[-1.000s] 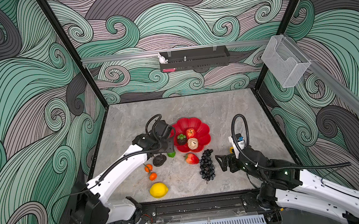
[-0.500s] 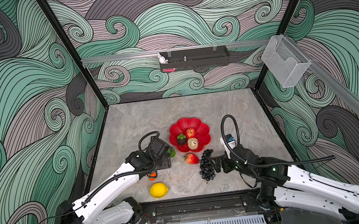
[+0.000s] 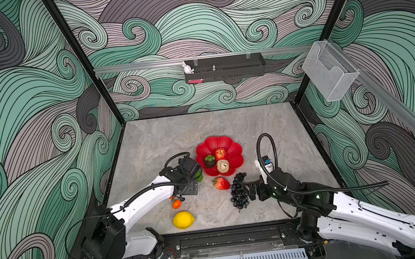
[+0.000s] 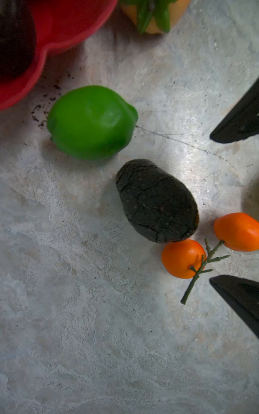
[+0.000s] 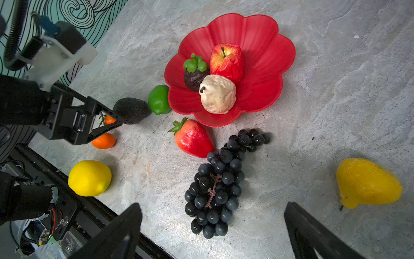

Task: Place and organize the fake fruits in the fruit bowl
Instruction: 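Move the left gripper down toward the dark avocado beside the lime, then grasp the dark avocado with the left gripper and lift it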

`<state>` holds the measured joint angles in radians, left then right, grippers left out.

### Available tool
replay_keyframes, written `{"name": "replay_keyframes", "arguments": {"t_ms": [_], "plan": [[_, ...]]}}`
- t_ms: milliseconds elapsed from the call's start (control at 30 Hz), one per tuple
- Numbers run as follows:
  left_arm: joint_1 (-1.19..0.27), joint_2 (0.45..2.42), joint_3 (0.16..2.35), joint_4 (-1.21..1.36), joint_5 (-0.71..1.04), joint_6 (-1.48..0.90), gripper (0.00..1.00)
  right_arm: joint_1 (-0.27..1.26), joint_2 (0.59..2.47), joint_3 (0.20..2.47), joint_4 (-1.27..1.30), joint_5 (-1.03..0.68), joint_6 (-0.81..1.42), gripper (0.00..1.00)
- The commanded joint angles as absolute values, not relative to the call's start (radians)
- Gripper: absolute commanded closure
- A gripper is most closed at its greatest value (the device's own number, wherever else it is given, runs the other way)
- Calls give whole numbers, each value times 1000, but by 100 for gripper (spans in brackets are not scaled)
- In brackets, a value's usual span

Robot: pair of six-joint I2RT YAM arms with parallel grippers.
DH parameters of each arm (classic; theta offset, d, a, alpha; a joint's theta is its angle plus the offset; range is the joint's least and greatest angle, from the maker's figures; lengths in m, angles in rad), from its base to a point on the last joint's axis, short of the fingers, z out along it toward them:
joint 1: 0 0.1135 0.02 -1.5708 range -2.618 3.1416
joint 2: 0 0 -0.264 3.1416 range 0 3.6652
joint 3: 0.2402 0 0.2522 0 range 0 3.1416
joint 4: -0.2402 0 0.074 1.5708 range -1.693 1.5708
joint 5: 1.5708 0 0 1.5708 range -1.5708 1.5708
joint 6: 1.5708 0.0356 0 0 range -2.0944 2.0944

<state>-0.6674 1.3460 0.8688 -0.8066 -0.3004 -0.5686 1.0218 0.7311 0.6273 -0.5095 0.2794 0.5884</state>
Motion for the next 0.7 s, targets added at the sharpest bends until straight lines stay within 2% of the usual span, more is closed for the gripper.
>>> {"name": "replay_keyframes", "arguments": {"t_ms": [0, 133, 433, 567, 667], "plan": [[-635, 1412, 940, -810, -264, -530, 5, 1019, 713, 627, -522, 284, 598, 0], [-616, 1552, 1005, -868, -265, -534, 6, 1019, 702, 626, -531, 289, 595, 0], [-568, 1618, 1016, -827, -168, -518, 6, 1019, 683, 631, -547, 296, 595, 0], [-554, 1643, 1008, -791, -98, -533, 13, 1019, 684, 633, -548, 297, 596, 0], [-554, 1648, 1009, -790, -35, -539, 22, 1019, 686, 631, -548, 298, 600, 0]]}}
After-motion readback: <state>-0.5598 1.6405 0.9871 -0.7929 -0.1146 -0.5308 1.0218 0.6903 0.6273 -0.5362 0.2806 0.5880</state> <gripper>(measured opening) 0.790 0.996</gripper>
